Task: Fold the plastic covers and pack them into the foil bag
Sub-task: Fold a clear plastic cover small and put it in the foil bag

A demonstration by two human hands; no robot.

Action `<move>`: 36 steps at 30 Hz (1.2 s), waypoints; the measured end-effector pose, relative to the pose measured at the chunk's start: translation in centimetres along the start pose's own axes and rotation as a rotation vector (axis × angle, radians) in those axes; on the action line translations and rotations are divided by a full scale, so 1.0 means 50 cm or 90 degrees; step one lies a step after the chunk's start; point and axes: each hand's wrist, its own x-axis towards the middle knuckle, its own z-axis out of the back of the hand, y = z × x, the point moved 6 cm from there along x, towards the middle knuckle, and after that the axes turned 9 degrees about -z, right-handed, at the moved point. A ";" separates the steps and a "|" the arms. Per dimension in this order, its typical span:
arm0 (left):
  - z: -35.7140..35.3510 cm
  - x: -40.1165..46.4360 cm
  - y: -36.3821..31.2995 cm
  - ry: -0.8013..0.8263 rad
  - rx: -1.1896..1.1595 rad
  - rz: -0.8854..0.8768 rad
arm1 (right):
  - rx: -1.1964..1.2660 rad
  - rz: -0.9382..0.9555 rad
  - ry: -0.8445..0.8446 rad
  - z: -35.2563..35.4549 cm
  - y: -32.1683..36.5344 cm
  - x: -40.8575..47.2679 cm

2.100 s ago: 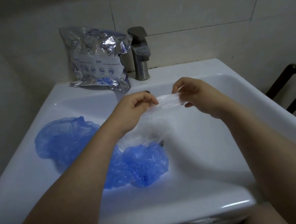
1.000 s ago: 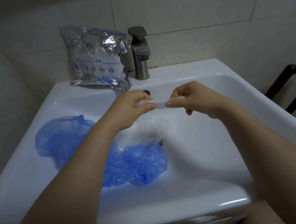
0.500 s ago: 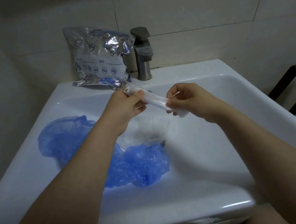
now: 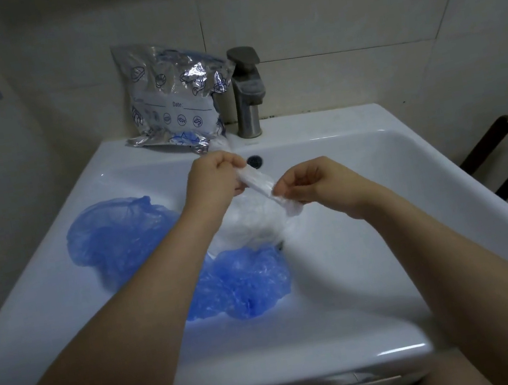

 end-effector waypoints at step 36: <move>-0.048 -0.028 -0.006 0.065 -0.329 0.125 | -0.131 0.188 -0.094 0.009 0.058 -0.014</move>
